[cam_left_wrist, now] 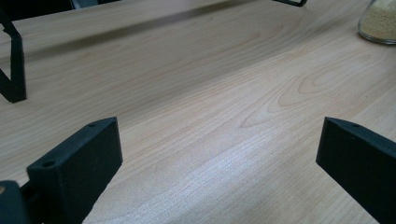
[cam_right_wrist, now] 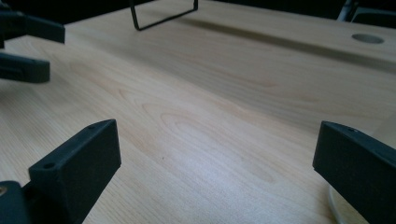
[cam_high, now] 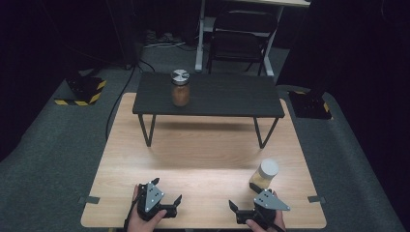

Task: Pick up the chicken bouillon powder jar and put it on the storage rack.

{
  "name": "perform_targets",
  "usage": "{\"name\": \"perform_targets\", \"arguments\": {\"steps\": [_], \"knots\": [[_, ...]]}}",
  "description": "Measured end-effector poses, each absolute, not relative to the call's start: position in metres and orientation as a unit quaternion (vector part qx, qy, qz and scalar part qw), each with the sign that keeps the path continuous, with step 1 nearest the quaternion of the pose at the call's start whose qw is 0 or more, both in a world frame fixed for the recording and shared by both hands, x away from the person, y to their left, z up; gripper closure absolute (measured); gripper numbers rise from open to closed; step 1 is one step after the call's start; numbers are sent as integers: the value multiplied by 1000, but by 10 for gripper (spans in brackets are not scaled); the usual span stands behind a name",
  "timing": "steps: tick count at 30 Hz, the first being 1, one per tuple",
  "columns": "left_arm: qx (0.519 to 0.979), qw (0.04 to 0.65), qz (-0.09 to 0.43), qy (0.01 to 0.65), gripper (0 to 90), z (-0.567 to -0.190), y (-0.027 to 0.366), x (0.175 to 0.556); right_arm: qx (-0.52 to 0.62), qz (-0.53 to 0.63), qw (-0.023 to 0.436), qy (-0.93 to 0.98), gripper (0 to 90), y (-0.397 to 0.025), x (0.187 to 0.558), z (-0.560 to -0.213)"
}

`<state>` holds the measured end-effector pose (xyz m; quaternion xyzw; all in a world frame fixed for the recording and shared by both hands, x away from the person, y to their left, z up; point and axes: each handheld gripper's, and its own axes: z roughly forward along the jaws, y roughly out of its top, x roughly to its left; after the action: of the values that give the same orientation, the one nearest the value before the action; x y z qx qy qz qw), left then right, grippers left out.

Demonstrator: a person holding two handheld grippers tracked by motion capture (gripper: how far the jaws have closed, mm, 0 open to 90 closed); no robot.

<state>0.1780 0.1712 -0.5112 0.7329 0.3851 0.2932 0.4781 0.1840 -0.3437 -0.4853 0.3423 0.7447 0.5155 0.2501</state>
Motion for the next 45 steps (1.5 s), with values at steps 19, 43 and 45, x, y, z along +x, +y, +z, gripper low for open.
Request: {"name": "perform_targets", "arguments": {"steps": [19,43,45], "knots": [[733,482,285,387,6,-511,174,180,382,544,295,686,4,-376,161,-473],[733,482,286,384,6,-511,174,179,425,531,339,650,8,-379,182,-481],[733,483,286,385,6,-511,174,179,427,535,338,646,16,-378,186,-481]]}}
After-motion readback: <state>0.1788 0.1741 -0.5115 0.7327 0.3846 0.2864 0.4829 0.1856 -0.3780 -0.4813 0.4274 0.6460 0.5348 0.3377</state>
